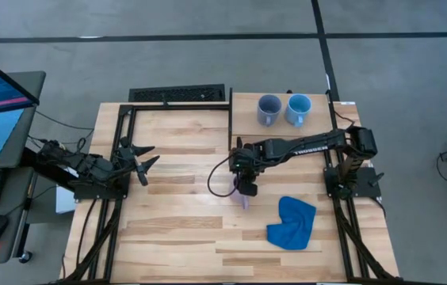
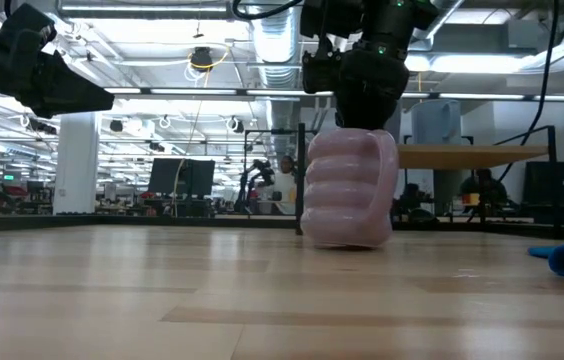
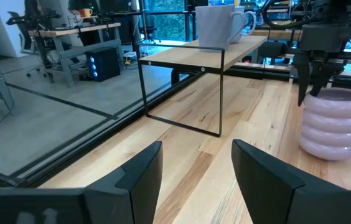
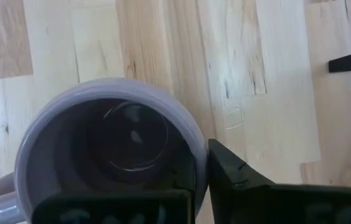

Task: Stack small to large cups/mugs on shelf
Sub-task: Put the purple mug on the shelf

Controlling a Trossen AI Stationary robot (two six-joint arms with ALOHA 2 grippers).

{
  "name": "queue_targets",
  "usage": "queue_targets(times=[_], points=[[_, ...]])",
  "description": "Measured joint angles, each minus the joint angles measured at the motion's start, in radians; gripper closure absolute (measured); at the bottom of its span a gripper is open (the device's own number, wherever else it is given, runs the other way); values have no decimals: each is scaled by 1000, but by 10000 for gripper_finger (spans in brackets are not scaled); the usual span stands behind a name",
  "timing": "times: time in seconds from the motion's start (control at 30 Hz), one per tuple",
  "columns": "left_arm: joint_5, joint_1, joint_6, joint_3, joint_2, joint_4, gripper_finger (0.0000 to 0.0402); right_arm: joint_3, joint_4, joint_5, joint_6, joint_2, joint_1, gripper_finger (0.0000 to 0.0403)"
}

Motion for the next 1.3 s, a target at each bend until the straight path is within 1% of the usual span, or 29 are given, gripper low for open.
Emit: queue_targets(times=[0.53,0.67,0.93,1.1,1.3], points=[[0,0,0,0,0,0,217,0,-10,0,-2,-1,0,372],[0,0,0,0,0,0,217,0,-11,-2,-2,-1,0,363],[0,0,0,0,0,0,217,0,-11,0,-3,-1,0,371],[0,0,0,0,0,0,217,0,-11,-2,-2,-1,0,358],[0,0,0,0,0,0,217,0,-11,-1,-3,-1,0,371]])
